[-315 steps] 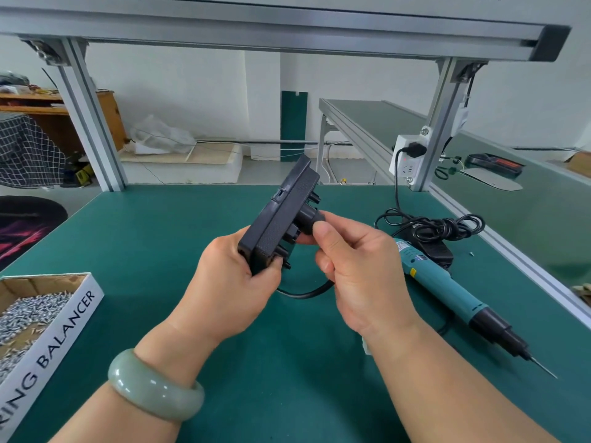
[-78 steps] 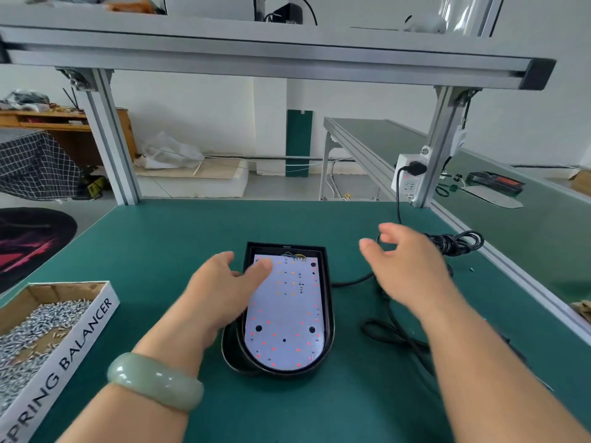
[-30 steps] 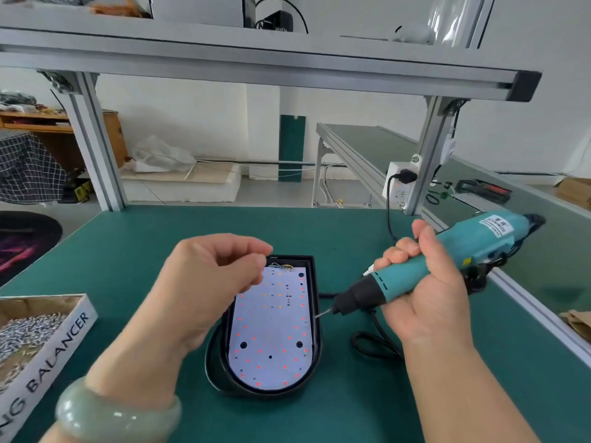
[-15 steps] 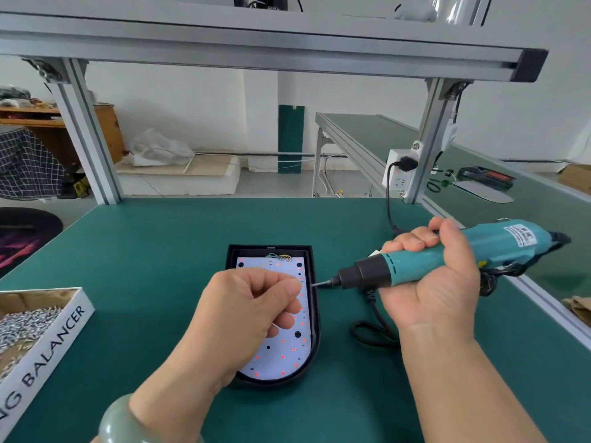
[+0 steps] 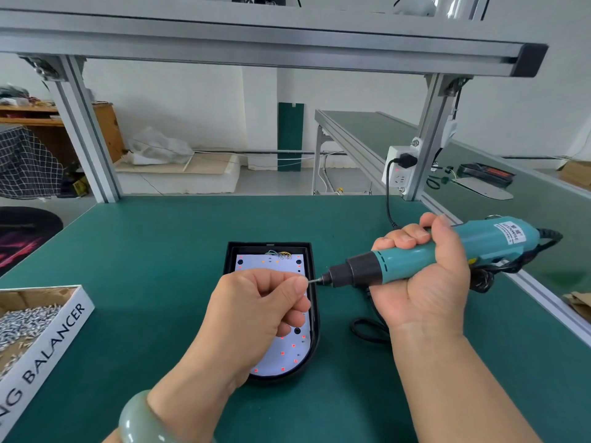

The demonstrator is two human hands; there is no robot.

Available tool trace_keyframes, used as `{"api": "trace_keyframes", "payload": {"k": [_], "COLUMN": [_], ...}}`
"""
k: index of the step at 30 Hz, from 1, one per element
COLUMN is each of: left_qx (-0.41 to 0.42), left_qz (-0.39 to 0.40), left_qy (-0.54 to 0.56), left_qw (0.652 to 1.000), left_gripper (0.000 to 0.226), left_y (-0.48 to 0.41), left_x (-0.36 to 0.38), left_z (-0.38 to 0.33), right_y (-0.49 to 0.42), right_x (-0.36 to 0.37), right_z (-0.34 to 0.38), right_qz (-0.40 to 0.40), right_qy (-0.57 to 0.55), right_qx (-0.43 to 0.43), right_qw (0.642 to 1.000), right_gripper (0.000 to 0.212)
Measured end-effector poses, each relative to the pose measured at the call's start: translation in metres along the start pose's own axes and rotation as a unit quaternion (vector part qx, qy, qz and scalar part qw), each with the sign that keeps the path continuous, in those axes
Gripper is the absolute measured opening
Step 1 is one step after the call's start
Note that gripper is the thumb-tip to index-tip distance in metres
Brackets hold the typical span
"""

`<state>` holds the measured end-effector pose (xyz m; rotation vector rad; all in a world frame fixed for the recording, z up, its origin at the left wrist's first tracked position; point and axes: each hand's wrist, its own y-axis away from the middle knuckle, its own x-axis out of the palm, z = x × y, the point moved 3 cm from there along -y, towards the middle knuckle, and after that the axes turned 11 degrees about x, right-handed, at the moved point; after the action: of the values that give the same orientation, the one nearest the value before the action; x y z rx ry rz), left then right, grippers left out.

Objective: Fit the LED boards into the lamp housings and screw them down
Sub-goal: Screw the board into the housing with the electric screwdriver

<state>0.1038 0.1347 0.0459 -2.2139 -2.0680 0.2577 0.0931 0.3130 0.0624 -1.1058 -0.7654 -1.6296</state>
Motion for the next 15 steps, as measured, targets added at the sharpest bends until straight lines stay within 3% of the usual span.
{"api": "trace_keyframes", "payload": {"k": [15], "left_qx": [0.010], "left_qz": [-0.019], "left_qy": [-0.014], "left_qw": [1.000], "left_gripper": [0.034], "left_y": [0.0003], "left_x": [-0.0020], "left_z": [-0.0008], "right_y": [0.0049], "right_x": [0.0018], "right_z": [-0.0083], "right_qz": [0.000], "right_qy": [-0.004], "right_qx": [-0.010], "right_qw": [1.000], "right_gripper": [0.012]}}
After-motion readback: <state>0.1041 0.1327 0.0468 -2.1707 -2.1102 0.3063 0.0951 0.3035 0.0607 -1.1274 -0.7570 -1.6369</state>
